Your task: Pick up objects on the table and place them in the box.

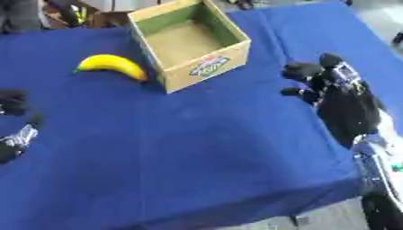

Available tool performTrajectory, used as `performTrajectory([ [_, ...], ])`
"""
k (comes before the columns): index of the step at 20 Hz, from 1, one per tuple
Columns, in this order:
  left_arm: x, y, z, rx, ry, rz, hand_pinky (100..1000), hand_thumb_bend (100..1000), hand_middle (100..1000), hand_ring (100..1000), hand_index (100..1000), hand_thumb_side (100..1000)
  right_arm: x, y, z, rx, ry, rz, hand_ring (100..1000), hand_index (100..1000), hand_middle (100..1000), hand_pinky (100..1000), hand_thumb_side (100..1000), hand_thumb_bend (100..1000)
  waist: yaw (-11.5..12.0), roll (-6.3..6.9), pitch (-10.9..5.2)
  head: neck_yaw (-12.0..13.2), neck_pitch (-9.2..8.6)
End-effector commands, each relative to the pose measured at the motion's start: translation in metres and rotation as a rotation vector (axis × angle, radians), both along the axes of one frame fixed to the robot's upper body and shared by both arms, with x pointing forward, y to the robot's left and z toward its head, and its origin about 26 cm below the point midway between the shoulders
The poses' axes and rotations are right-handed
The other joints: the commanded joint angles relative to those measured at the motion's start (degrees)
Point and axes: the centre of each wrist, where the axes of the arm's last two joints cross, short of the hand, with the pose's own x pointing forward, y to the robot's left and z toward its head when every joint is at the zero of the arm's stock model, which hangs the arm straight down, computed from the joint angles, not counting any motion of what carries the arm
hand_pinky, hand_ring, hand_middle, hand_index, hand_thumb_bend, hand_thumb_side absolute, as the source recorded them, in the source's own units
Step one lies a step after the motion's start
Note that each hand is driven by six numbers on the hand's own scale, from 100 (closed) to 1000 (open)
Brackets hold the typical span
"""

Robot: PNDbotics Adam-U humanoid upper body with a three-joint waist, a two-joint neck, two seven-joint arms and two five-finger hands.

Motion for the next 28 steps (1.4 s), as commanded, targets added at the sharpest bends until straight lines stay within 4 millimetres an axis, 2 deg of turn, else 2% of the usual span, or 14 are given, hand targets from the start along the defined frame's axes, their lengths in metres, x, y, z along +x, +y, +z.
performTrajectory([
  [1, 0.005, 0.005, 0.016, 0.062, -0.026, -0.003, 673, 402, 678, 662, 781, 372, -0.002, -0.002, 0.009, -0.02, -0.028, 0.001, 858, 599, 756, 740, 772, 100, -0.2, 0.05, -0.92, 0.0, 0.31],
  [8, 0.028, 0.013, 0.053, 0.283, -0.013, 0.007, 700, 400, 734, 705, 818, 319, -0.002, -0.002, 0.008, -0.025, -0.02, 0.007, 858, 599, 756, 739, 771, 100, -0.9, 0.42, -1.56, 0.2, 0.31],
  [17, 0.067, 0.033, 0.109, 0.653, -0.007, 0.027, 690, 488, 717, 709, 819, 252, -0.002, -0.001, 0.007, -0.028, -0.007, 0.024, 857, 598, 755, 739, 769, 100, -2.6, 0.77, -2.38, 0.8, 0.31],
  [22, 0.089, 0.036, 0.122, 0.778, 0.032, 0.0, 695, 519, 726, 720, 828, 262, -0.001, 0.0, 0.007, -0.031, -0.005, 0.037, 857, 598, 755, 738, 769, 100, -3.4, 0.9, -2.69, 1.2, 0.31],
  [28, 0.119, 0.024, 0.135, 0.897, 0.102, -0.026, 696, 524, 726, 719, 828, 268, 0.0, 0.002, 0.01, -0.039, -0.009, 0.062, 857, 597, 755, 738, 767, 100, -4.6, 1.28, -2.76, 1.9, 0.31],
])
